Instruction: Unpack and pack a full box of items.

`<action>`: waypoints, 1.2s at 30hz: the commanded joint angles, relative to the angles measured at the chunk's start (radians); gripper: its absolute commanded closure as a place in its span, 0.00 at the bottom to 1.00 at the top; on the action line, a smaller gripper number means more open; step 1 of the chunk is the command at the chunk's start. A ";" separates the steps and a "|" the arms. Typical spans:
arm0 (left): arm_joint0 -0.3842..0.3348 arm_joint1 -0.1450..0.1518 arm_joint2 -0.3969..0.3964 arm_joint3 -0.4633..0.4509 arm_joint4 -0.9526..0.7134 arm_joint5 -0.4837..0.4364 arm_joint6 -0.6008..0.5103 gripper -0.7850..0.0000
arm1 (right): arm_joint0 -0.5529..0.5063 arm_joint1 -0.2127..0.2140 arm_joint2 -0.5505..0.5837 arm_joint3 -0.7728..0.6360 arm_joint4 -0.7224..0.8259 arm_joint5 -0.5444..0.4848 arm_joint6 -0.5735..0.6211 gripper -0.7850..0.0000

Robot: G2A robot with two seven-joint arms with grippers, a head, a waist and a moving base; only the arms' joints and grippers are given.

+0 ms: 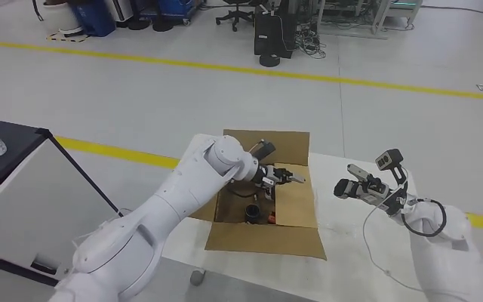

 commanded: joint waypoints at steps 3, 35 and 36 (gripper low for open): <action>-0.016 -0.025 -0.007 0.011 -0.045 -0.044 -0.040 0.00 | 0.000 0.000 0.000 0.000 0.000 0.000 0.000 0.00; -0.141 -0.241 0.074 0.102 -0.070 -0.239 -0.188 0.00 | -0.043 0.016 0.109 0.259 0.242 -0.057 0.011 0.00; -0.141 -0.251 0.076 0.110 -0.076 -0.248 -0.188 0.00 | -0.040 0.017 0.114 0.267 0.248 -0.059 0.015 0.00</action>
